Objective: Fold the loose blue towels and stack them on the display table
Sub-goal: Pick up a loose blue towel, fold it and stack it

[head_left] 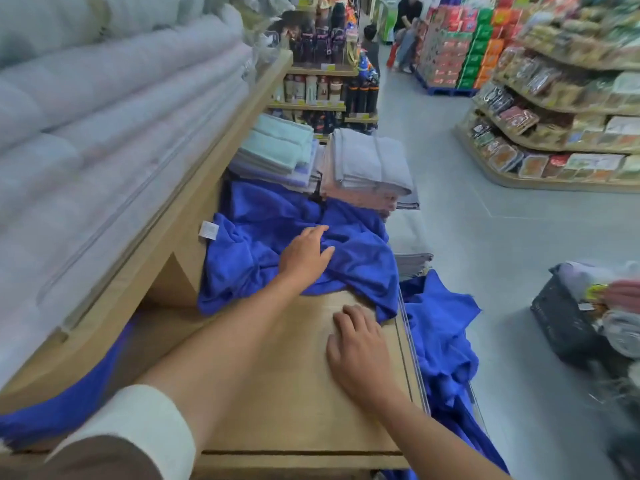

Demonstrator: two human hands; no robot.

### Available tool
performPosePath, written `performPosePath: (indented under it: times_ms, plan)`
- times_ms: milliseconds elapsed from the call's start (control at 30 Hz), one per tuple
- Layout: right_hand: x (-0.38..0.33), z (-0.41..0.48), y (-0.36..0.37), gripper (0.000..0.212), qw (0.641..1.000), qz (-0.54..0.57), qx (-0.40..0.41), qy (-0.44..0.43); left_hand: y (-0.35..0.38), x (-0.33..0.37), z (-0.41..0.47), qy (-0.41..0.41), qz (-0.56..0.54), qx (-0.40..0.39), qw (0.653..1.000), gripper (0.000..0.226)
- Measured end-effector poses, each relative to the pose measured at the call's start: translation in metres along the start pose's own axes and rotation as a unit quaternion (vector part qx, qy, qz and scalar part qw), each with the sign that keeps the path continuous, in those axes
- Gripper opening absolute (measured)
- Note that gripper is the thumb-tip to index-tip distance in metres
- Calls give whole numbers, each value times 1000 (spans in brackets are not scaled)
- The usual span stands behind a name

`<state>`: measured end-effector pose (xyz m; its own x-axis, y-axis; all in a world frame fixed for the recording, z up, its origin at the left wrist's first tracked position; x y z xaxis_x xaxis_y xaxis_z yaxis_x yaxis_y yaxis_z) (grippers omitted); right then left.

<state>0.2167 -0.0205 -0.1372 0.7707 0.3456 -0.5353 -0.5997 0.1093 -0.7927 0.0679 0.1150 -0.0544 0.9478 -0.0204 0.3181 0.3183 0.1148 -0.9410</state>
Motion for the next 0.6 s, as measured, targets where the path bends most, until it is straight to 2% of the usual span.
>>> performPosePath:
  times_ms: [133, 333, 500, 600]
  plan:
    - [5, -1, 4, 34, 1000, 3, -4, 7, 12, 3, 19, -27, -29, -39, 998, 57]
    - [6, -2, 3, 37, 1000, 0, -1, 11, 14, 0, 20, -28, -10, -57, 998, 42]
    - [2, 0, -2, 37, 1000, 2, -4, 11, -9, -12, -4, -16, -21, -2, 1000, 30]
    - [1, 1, -7, 34, 999, 29, -8, 17, -31, -34, -27, -38, -55, 53, 996, 22]
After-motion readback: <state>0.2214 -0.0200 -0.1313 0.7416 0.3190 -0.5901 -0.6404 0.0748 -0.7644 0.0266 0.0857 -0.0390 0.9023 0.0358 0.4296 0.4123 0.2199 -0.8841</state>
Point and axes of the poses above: each hand's wrist, its own z-axis towards the middle knuckle, its own y-axis out of the palm, x = y × z, the point moved 6 cm from there along z, towards the middle knuckle, and after that the axes turned 14 degrees about z, right-handed, at the moved point
